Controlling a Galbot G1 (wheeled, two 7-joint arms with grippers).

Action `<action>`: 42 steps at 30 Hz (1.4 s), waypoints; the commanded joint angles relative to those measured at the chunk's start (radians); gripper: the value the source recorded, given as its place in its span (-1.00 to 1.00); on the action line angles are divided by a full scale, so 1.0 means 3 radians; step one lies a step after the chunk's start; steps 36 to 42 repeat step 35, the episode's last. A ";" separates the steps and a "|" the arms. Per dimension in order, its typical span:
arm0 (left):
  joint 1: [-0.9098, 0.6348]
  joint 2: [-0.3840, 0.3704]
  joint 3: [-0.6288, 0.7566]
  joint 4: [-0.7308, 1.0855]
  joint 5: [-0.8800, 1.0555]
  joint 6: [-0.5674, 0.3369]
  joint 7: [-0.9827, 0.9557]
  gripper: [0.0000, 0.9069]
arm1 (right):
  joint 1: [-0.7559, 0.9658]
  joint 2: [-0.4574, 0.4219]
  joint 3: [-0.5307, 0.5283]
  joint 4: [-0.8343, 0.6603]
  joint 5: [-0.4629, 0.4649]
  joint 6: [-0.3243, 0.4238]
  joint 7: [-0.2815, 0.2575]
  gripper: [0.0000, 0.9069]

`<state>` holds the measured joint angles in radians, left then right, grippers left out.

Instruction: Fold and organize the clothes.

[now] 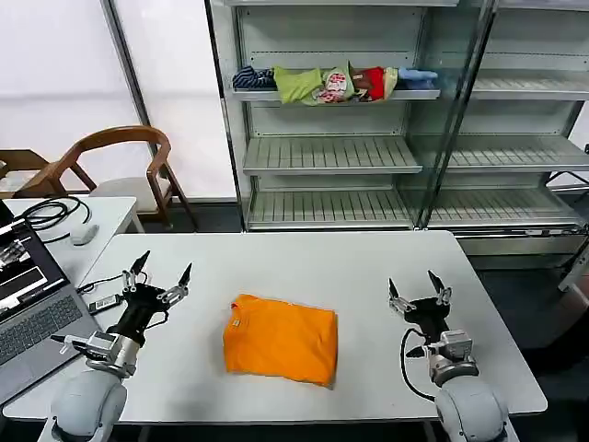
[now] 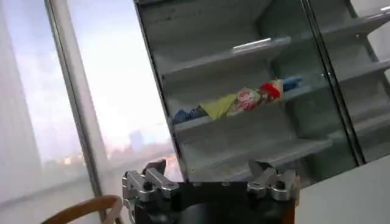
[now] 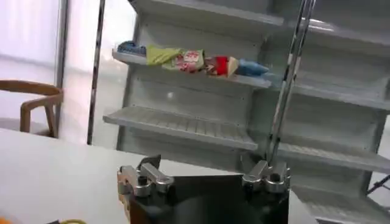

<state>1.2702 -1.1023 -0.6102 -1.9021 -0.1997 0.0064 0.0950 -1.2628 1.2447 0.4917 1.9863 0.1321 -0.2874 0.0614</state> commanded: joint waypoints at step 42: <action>-0.0001 -0.0101 0.0060 0.0047 0.0380 -0.0185 -0.0053 1.00 | 0.0140 0.0055 -0.0009 -0.0213 -0.0514 0.0392 -0.0068 1.00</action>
